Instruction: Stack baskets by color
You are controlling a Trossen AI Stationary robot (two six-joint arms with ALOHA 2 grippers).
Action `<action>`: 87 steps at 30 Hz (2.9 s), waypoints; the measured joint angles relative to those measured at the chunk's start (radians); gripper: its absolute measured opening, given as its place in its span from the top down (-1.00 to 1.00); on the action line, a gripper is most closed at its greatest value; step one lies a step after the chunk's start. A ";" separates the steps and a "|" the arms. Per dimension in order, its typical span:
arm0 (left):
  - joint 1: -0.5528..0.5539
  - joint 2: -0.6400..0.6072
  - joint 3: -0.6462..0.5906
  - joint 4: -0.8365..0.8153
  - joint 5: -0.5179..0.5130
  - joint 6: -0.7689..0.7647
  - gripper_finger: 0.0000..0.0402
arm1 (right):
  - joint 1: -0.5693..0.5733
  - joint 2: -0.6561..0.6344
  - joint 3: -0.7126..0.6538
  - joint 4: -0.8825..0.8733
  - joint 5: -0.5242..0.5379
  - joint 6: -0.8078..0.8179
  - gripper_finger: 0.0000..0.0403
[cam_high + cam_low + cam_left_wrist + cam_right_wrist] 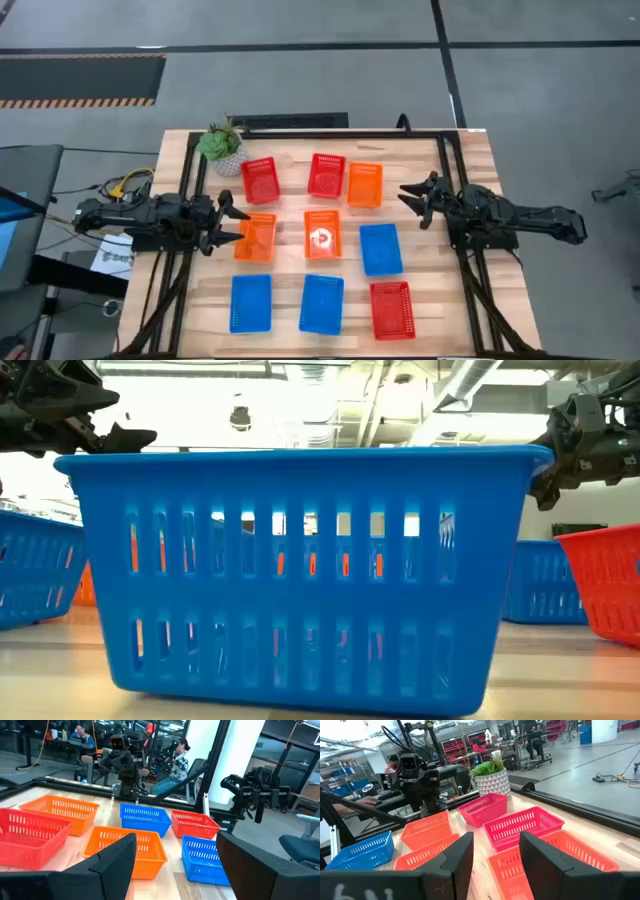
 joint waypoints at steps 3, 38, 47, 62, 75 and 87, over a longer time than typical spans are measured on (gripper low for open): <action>0.000 0.000 0.000 0.000 0.000 0.000 -0.31 | 0.000 0.000 0.000 0.000 0.000 0.000 0.08; 0.000 0.000 0.000 0.000 0.000 0.000 -0.31 | 0.000 0.000 0.000 0.000 0.000 0.000 0.08; 0.000 0.000 0.000 0.000 0.000 0.000 -0.31 | 0.000 0.000 0.000 0.000 0.000 0.000 0.10; 0.000 0.000 0.000 0.000 -0.054 -0.284 -0.31 | 0.000 0.000 0.000 0.000 0.000 0.000 0.09; 0.000 0.000 0.000 -0.008 -0.174 -0.459 -0.31 | 0.000 0.000 0.000 0.000 0.000 0.000 0.08; 0.000 0.000 0.000 -0.008 -0.174 -0.656 -0.31 | 0.000 0.000 0.000 0.022 0.000 0.019 0.10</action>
